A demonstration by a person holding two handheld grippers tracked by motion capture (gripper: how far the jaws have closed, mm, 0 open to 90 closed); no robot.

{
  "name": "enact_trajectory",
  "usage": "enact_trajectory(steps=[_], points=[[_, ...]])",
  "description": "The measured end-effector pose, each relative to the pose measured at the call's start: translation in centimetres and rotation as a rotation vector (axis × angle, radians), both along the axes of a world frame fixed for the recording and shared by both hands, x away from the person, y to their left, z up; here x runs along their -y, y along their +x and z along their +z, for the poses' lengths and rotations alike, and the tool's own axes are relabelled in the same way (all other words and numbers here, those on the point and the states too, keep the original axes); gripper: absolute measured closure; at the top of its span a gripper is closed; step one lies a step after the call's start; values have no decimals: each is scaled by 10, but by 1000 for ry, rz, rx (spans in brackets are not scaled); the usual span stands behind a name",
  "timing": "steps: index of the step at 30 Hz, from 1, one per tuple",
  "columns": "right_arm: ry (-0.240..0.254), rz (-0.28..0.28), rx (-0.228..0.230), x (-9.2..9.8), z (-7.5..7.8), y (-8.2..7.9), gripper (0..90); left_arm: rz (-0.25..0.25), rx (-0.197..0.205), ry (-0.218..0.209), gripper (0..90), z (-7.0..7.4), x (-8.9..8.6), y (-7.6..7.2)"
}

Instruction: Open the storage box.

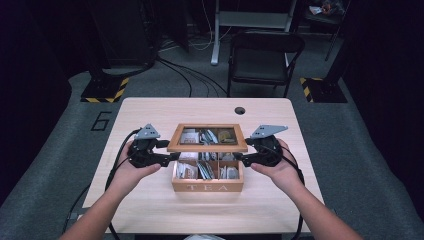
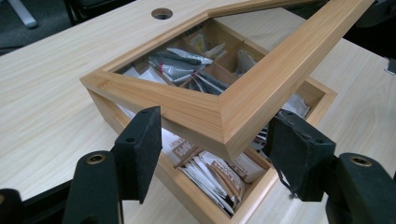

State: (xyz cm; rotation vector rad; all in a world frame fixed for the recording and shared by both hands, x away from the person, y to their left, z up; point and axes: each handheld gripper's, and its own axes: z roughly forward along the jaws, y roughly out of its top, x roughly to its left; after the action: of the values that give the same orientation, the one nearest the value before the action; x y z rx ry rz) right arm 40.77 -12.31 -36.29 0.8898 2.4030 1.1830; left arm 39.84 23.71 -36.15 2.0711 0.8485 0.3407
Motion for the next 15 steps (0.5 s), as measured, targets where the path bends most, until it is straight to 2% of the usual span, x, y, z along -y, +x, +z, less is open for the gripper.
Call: enact_trajectory(steps=[3,12,15], points=[[5,-3,-7,0,3,1,331,-4,9,5,365,3,0,3],[39,-23,-20,3,10,11,376,2,12,-31,379,10,-3,13],[33,-20,-17,4,12,14,394,9,20,-29,388,12,-3,15]])
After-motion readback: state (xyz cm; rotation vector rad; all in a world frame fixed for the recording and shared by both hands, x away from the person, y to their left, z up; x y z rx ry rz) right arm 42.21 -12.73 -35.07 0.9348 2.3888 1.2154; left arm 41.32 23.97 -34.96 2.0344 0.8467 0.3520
